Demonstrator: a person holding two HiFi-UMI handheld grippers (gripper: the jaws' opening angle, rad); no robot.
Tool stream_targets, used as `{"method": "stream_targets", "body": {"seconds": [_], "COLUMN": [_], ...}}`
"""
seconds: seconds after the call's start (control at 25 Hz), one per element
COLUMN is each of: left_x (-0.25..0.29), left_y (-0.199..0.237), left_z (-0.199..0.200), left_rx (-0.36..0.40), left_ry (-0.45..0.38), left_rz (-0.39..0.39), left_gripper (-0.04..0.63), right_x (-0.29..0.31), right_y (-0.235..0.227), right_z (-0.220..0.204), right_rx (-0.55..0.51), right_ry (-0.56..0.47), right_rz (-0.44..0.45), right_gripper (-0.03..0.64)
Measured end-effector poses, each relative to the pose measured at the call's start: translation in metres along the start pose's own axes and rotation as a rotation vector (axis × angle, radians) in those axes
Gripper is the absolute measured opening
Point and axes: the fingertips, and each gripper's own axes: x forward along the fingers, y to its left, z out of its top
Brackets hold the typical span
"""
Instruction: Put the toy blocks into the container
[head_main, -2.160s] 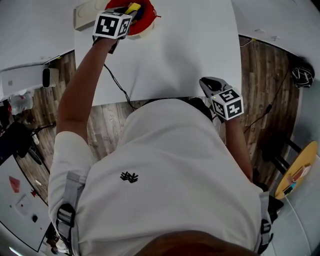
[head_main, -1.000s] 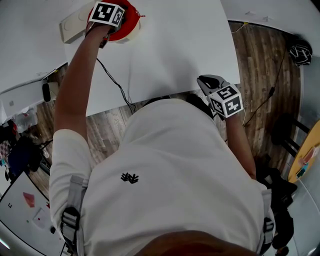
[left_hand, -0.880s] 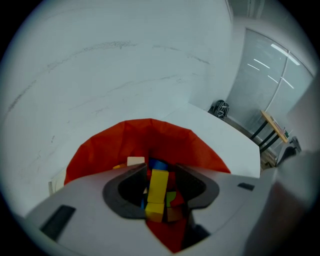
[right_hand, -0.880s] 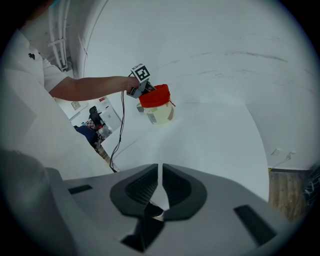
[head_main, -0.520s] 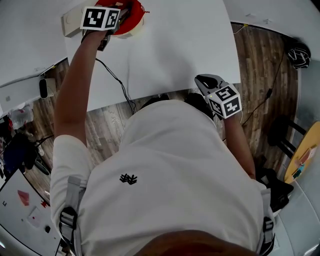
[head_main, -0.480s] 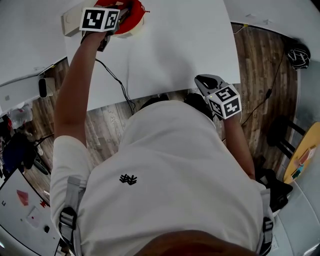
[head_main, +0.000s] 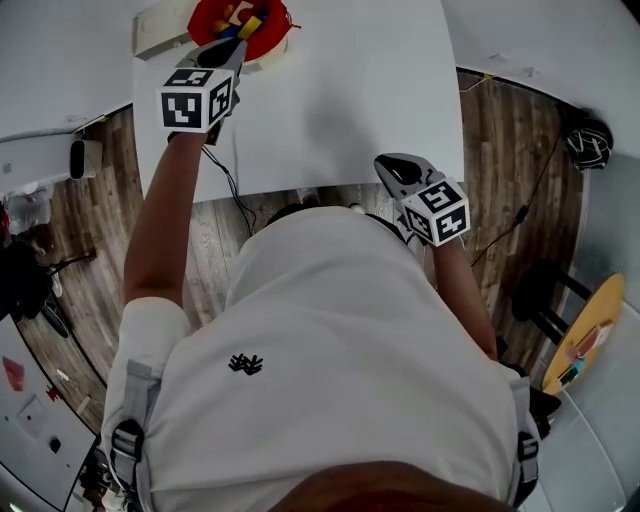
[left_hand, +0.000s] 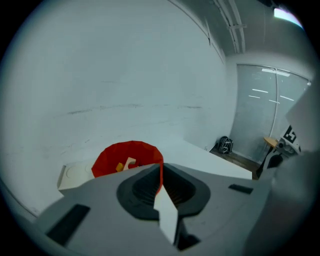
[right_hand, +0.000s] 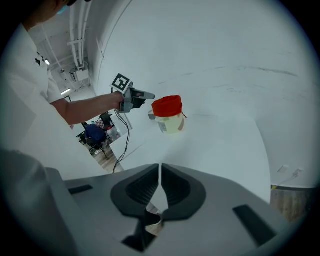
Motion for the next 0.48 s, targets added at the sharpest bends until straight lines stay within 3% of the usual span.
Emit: {"method": "stream_targets", "body": {"seconds": [0.2,0.48], "left_x": [-0.031,-0.071], "left_y": [-0.075,-0.199], "left_z": [-0.037,-0.095], "left_rx": [-0.132,-0.250], "left_ry": [-0.025,-0.004], "left_rz": [-0.064,-0.183], "left_gripper": [0.006,0.006], "right_x": [-0.022,-0.056], "right_y": [-0.002,-0.003], "right_z": [-0.002,-0.027], "right_rx": [-0.052,-0.124], "right_ry": [-0.037,-0.051], "right_rz": [0.056,0.130], "right_gripper": [0.017,0.012]}}
